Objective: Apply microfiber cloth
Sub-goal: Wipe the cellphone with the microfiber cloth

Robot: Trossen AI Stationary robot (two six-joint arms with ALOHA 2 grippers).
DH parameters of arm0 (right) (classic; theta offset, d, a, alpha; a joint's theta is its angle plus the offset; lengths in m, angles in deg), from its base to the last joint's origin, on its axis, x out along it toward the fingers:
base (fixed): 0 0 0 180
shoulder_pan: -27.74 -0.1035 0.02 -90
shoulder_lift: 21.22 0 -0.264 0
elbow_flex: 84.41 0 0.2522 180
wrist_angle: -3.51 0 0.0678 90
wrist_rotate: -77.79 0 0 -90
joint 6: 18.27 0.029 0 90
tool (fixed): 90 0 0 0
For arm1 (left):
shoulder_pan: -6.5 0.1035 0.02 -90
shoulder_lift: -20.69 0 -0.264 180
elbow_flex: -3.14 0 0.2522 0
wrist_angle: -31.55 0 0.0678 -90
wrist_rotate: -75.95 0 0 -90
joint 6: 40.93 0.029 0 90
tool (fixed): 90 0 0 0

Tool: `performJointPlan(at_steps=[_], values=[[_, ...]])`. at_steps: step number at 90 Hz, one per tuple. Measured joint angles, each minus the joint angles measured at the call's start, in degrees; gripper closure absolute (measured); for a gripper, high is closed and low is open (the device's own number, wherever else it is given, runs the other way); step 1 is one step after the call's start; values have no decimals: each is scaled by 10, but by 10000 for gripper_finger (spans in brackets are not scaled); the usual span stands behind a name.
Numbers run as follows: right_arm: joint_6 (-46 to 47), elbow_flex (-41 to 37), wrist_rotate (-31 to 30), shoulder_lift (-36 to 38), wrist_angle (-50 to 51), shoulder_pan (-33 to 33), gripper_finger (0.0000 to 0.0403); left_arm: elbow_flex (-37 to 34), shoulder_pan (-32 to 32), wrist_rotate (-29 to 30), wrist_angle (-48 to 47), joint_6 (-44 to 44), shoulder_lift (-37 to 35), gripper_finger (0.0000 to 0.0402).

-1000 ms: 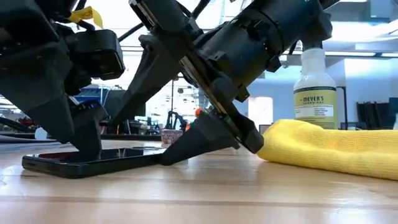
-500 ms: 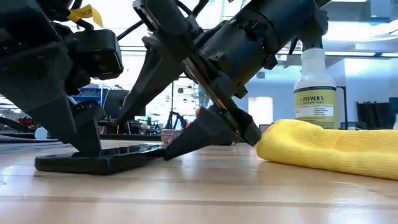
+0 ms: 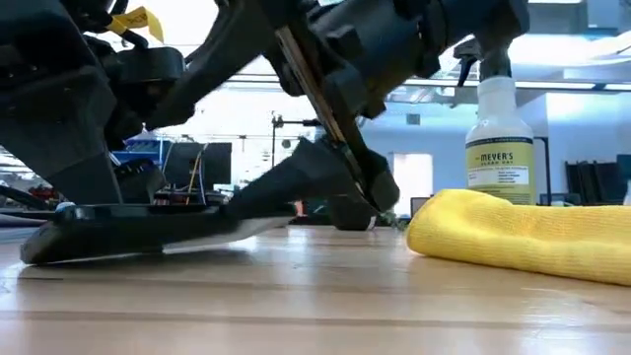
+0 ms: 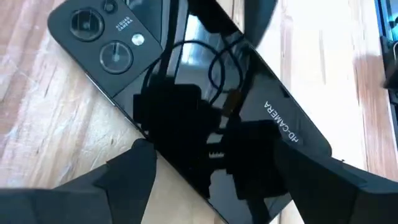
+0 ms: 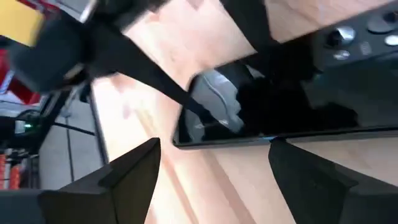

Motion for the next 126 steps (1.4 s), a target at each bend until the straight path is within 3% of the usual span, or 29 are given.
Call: performJointPlan(at_steps=[15, 31, 41, 56, 68, 97, 126], values=[[-43, 3, -33, 0, -31, 8, 117, 1, -2, -4, 29, 15, 3, 101], [-79, 2, -10, 5, -29, 11, 117, 1, -5, -8, 40, 20, 2, 101], [-78, 2, 4, 33, 30, 8, 117, 1, -4, 4, 17, 15, 2, 101], [3, 2, 47, 71, 193, -17, 117, 1, -5, 6, 15, 13, 1, 101], [42, 1, 69, 66, 231, -34, 117, 1, -12, 6, 22, 8, 1, 101], [52, 3, 66, 7, 189, 1, 117, 1, -39, 10, 24, -19, 0, 101], [-30, -1, 15, 26, 159, 37, 117, 1, -42, 37, 23, -30, 7, 101]])
